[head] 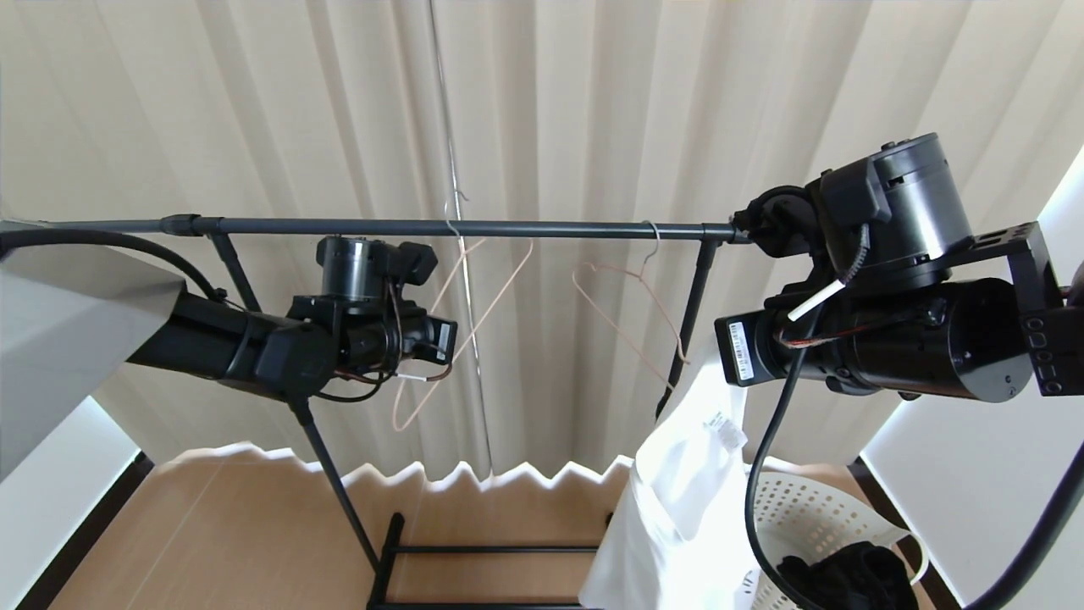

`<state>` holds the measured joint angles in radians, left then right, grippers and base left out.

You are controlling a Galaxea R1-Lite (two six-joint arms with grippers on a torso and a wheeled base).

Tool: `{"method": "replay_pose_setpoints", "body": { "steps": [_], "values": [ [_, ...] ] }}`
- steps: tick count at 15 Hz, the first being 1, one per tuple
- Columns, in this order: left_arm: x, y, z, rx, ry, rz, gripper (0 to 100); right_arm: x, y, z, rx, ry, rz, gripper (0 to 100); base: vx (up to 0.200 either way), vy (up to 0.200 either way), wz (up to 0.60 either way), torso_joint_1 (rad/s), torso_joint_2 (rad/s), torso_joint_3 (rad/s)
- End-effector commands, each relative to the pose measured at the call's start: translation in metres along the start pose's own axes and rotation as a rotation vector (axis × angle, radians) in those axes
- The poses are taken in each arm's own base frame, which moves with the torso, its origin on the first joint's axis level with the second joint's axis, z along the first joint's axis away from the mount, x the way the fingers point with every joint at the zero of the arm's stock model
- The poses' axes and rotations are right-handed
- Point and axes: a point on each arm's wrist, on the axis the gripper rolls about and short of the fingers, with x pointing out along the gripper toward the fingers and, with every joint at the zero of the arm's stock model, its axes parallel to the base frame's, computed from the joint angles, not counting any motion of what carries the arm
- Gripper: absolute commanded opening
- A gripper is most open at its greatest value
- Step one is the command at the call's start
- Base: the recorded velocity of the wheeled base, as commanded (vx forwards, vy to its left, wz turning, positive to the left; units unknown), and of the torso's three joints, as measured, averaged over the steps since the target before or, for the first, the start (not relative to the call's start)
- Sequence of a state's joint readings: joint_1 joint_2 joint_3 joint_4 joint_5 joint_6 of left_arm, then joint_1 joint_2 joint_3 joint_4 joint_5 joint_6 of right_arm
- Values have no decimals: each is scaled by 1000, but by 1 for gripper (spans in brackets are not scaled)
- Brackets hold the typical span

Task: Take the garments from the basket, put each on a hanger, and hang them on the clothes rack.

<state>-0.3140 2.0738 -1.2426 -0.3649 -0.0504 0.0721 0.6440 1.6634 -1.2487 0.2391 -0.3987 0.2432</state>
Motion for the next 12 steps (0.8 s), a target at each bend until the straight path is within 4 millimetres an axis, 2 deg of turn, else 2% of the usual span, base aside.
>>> {"method": "replay_pose_setpoints", "body": {
  "steps": [1,2,4,5,7,9,11,12],
  "values": [
    [-46,-9,3,17,-15,-16,0,6,3,-3,-8,15,-5,0,0,0,0,0,0,0],
    [-53,-9,1,16,-10,-16,0,7,4,-3,-8,16,-6,0,0,0,0,0,0,0],
    [-89,-11,-11,16,4,-17,0,8,4,-4,-10,23,-8,0,0,0,0,0,0,0],
    [-121,-12,-23,12,8,-15,0,10,4,-4,-10,25,-10,0,0,0,0,0,0,0],
    [-163,-9,-41,0,0,4,0,19,4,-7,-9,45,-25,0,0,0,0,0,0,0],
    [-195,-11,-50,-6,-43,-29,0,21,0,-8,-6,52,-36,0,0,0,0,0,0,0],
    [-204,-12,-47,-8,-75,-34,0,22,1,-9,-8,57,-40,0,0,0,0,0,0,0],
    [-207,-14,-53,5,-66,-38,0,22,0,-9,-8,47,-55,0,0,0,0,0,0,0]
  ]
}}
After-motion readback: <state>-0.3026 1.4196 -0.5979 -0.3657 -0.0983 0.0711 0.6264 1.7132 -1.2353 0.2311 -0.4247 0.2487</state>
